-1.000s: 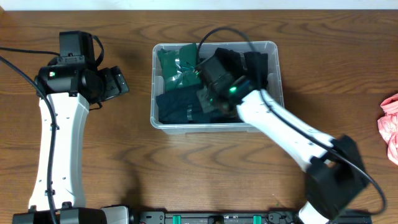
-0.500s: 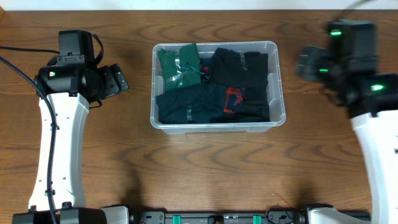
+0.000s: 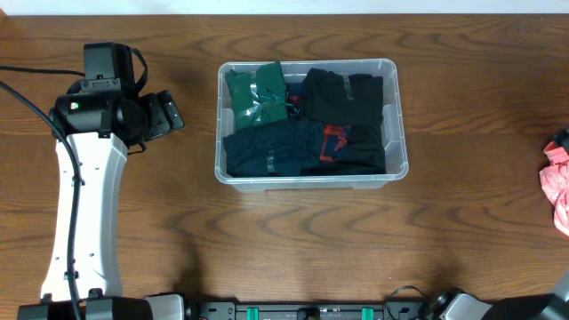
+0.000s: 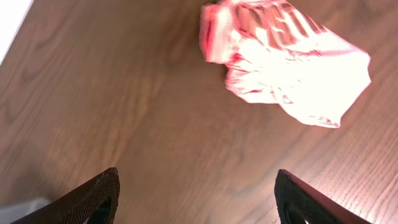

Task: Pack container
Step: 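Withdraw the right gripper to the pink shirt and grasp it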

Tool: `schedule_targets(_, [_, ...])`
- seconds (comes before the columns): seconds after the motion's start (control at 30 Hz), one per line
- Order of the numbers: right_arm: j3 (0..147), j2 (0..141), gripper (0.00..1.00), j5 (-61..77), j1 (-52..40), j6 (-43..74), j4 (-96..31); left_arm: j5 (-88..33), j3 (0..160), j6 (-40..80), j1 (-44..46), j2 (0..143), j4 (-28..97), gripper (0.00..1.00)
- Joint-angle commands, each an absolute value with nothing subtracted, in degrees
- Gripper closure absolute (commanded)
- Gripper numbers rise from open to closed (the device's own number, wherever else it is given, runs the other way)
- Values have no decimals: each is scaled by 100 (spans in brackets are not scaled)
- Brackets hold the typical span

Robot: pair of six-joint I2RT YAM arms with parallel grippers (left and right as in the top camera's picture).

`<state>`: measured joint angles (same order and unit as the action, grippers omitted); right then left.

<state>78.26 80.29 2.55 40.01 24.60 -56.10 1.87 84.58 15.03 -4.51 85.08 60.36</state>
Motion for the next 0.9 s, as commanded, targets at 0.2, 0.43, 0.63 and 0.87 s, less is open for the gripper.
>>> schedule_targets(0.2, [6165, 8090, 23, 1179, 5463, 1935, -4178, 213, 8433, 1514, -482, 8573, 6055, 2])
schedule_targets(0.43, [5076, 8132, 23, 1356, 6049, 1765, -2493, 213, 8350, 1511, -482, 8573, 6053, 2])
schedule_targets(0.63, [4803, 8630, 22, 1356, 6191, 1750, -1605, 287, 8298, 1511, -482, 8573, 6003, 2])
schedule_targets(0.87, [4805, 9441, 22, 1514, 6191, 1796, -821, 753, 8298, 1511, -482, 8573, 5990, 2])
